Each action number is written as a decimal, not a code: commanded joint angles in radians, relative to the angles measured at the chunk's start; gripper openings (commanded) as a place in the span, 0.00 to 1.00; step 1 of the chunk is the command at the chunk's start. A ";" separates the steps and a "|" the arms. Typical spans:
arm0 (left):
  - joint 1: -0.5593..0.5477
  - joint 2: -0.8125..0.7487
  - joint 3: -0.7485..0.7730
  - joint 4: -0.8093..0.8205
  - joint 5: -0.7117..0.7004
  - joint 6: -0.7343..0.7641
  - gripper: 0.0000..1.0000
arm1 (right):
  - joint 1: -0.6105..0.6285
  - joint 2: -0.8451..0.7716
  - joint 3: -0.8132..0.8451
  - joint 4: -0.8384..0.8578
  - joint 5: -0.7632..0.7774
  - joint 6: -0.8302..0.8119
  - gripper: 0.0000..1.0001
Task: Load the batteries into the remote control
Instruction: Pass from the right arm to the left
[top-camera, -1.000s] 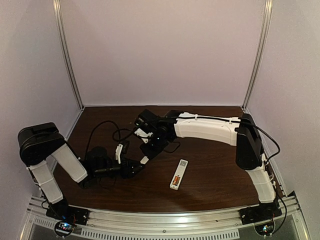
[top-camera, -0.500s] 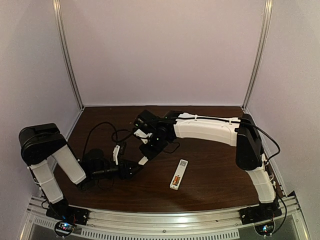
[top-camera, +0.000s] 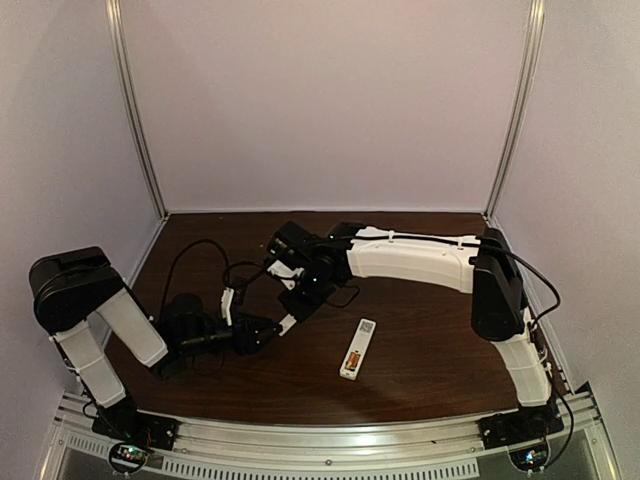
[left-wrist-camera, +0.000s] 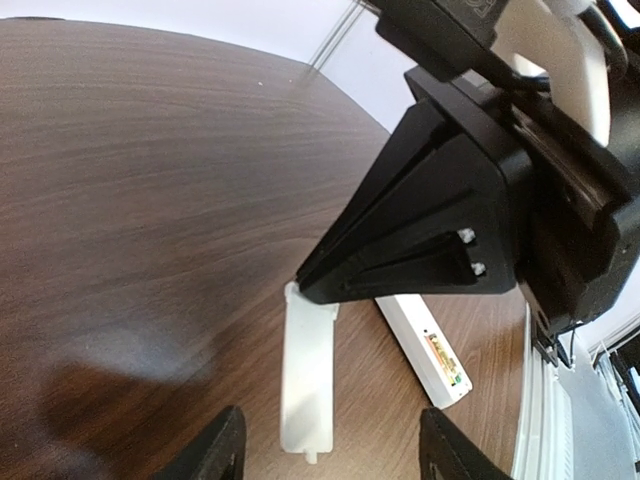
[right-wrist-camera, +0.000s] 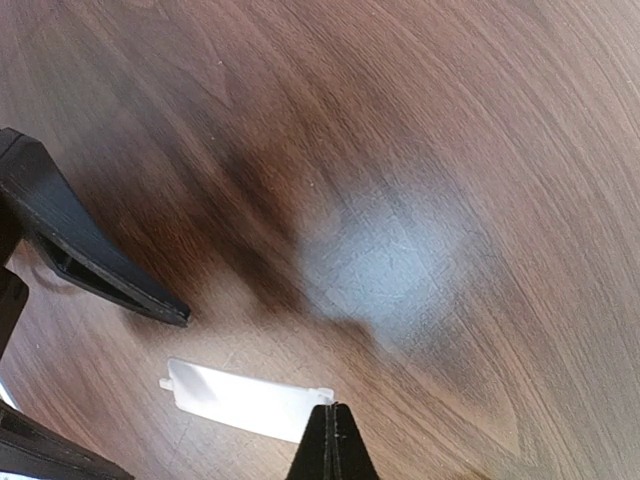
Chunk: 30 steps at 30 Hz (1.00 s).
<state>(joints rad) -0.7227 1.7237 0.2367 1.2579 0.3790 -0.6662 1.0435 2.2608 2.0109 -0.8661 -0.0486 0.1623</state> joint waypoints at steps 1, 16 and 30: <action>0.006 0.000 0.024 -0.024 0.011 0.016 0.60 | 0.010 -0.044 -0.008 -0.004 -0.006 -0.007 0.00; 0.032 0.196 0.088 0.167 0.203 -0.162 0.20 | 0.021 -0.087 -0.021 0.024 -0.015 -0.007 0.00; 0.043 0.222 0.021 0.447 0.256 -0.200 0.44 | 0.021 -0.120 -0.071 0.053 0.014 -0.009 0.00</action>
<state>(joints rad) -0.6861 1.9430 0.2916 1.3087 0.6025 -0.8627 1.0580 2.1784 1.9526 -0.8215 -0.0635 0.1600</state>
